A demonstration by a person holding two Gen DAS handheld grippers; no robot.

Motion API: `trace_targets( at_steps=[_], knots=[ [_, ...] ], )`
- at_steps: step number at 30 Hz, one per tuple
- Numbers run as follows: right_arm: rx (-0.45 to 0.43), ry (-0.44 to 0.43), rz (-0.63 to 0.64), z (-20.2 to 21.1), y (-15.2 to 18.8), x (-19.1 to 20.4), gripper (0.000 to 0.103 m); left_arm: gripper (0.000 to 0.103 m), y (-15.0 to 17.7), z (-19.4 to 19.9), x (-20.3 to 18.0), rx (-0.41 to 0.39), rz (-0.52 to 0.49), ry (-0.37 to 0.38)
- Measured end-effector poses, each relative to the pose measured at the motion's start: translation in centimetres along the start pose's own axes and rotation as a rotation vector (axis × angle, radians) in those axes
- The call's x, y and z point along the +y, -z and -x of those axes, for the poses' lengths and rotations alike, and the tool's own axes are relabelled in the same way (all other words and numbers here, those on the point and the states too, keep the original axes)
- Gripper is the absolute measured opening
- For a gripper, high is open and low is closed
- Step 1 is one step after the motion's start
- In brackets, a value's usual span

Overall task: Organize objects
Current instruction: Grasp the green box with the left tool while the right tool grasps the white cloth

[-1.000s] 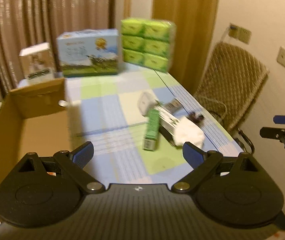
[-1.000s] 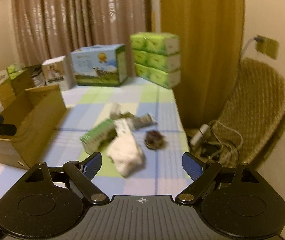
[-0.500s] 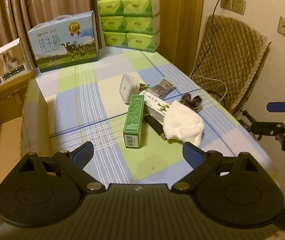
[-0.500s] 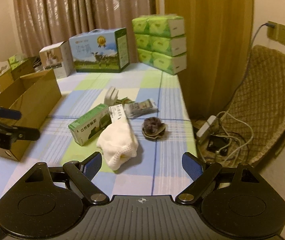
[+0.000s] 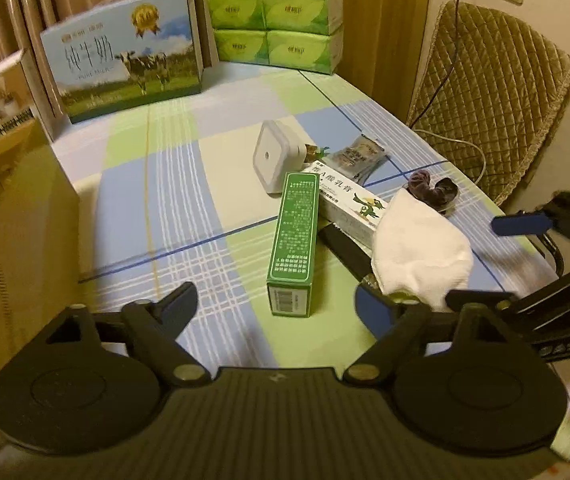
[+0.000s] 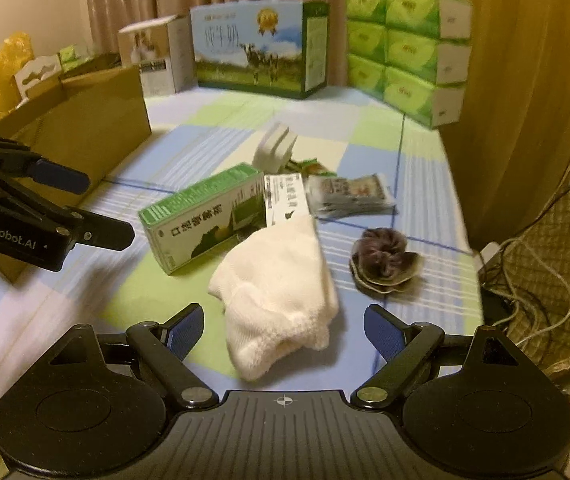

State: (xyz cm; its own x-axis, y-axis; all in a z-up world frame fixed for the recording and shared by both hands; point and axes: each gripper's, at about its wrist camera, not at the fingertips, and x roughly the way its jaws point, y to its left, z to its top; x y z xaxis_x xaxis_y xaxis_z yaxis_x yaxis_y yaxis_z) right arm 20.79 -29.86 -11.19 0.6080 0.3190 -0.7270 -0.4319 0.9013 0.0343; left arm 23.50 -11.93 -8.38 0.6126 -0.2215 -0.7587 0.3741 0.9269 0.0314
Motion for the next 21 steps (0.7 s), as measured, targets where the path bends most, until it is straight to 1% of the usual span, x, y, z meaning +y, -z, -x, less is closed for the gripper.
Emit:
trace_targets(
  at_steps=[4,7,9,11,12,14,16,18,21],
  knots=[
    [0.024,0.003,0.035,-2.2,-0.1,-0.1,0.083,0.081,-0.4,-2.0,0.2,0.009,-0.006,-0.003],
    [0.034,-0.014,0.025,-2.9,-0.2,-0.5,0.067,0.080,-0.8,-3.5,0.2,0.018,-0.013,0.004],
    [0.032,-0.015,0.023,-2.8,-0.2,-0.4,0.060,0.075,-1.0,-4.5,0.1,0.024,-0.021,0.005],
    [0.030,-0.009,0.032,-2.4,-0.2,-0.2,0.049,0.066,-1.2,-5.4,0.0,0.038,-0.032,0.001],
    [0.029,-0.007,0.032,-2.2,-0.2,-0.1,0.047,0.062,-1.3,-5.8,-0.1,0.043,-0.043,-0.002],
    [0.027,-0.004,0.022,-1.7,-0.3,-0.1,0.037,0.039,-1.3,-6.4,-0.6,0.062,-0.066,-0.011],
    [0.034,0.000,0.000,-1.1,-0.3,-0.3,0.033,0.030,-1.2,-6.8,-0.8,0.081,-0.061,-0.001],
    [0.045,0.005,-0.024,-0.4,-0.1,-0.5,0.031,0.025,-0.9,-6.5,-1.1,0.078,-0.067,0.005],
    [0.062,-0.001,-0.048,1.1,0.7,-0.8,0.031,0.025,0.3,-5.1,-1.4,0.089,-0.060,0.011]
  ],
)
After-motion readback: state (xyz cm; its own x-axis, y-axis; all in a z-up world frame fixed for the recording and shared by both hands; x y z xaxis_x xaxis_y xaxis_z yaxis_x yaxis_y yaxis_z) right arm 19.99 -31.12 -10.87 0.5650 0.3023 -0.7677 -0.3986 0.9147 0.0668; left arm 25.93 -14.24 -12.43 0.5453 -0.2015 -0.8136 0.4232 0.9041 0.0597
